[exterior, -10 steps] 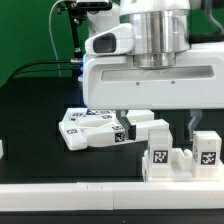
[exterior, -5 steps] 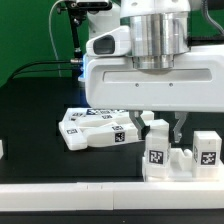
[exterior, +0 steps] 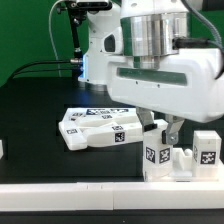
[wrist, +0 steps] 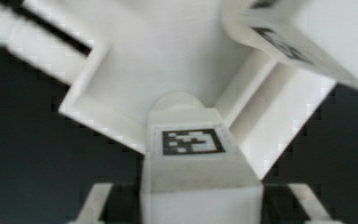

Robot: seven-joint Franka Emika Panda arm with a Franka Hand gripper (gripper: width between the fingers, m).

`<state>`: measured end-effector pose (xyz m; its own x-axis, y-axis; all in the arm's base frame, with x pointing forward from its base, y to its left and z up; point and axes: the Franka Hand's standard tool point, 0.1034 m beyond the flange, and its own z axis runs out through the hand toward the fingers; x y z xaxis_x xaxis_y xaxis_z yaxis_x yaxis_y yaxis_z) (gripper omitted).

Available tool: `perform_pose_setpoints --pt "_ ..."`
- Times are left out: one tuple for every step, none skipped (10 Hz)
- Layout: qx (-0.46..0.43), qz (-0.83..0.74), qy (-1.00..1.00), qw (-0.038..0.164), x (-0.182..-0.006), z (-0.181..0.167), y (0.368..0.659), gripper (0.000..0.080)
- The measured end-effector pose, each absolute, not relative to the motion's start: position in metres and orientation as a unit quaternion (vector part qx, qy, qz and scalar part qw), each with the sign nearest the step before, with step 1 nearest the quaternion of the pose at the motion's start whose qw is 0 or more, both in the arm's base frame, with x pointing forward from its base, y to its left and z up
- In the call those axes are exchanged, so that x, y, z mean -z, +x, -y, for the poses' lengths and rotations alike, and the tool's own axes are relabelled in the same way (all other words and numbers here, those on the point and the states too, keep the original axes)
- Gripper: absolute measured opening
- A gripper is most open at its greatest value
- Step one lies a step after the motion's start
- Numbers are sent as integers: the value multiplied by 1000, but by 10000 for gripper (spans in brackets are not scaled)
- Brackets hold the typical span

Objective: Assemble chair

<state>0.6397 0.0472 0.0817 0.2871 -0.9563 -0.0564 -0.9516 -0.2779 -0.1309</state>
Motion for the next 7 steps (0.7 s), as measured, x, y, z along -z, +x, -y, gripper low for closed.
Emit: perform_pose_setpoints --pt "13 -630 -773 73 -82 -48 641 282" --pt "11 -655 -752 74 -83 -48 641 282" --pt "11 -659 -748 74 -82 -48 641 282" --pt "11 -657 -750 74 -82 -48 641 284" --pt "11 -650 -756 74 -82 -48 641 284" --pt "8 -560 -827 53 -84 -49 639 466" --pt "9 -468 -883 50 -85 -46 644 583"
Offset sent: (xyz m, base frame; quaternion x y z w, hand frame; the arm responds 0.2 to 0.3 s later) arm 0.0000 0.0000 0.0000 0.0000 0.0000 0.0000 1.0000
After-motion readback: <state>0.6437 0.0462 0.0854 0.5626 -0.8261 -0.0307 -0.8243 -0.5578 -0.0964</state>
